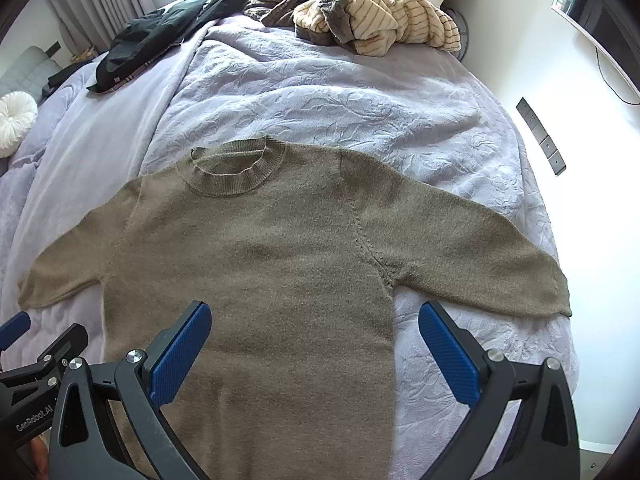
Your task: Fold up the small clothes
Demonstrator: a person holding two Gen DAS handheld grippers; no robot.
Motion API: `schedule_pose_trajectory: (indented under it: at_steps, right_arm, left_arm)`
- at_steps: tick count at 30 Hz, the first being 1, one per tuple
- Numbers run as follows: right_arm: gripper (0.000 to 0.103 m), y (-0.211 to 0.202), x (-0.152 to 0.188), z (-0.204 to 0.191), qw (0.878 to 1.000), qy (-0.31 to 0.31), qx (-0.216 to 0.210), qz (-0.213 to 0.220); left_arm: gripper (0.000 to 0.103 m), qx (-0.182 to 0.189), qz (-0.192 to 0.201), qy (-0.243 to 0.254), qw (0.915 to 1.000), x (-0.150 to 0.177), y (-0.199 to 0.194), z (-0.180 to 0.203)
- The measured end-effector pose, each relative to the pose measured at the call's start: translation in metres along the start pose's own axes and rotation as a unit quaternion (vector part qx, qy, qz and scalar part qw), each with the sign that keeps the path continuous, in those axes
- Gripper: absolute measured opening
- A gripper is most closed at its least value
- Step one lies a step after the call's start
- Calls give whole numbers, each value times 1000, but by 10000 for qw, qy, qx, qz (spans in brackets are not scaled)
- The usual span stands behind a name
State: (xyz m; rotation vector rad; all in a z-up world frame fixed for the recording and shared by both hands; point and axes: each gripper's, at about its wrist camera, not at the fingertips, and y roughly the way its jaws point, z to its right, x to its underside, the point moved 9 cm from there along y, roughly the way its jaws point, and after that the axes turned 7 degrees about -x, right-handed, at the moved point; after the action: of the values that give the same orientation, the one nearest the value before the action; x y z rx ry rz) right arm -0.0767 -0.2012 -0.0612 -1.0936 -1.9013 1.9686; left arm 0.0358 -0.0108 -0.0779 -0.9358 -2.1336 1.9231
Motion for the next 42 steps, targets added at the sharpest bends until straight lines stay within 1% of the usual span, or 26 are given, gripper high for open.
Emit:
schedule_pose_trajectory:
  at_steps: [19, 42]
  right_arm:
    - [103, 6, 8, -4, 9999, -82, 111, -99]
    - [103, 5, 16, -20, 9994, -207, 236, -161]
  left_arm:
    - [103, 61, -23, -60, 10000, -3, 2, -3]
    - [103, 306, -82, -300, 9990, 10, 17, -28]
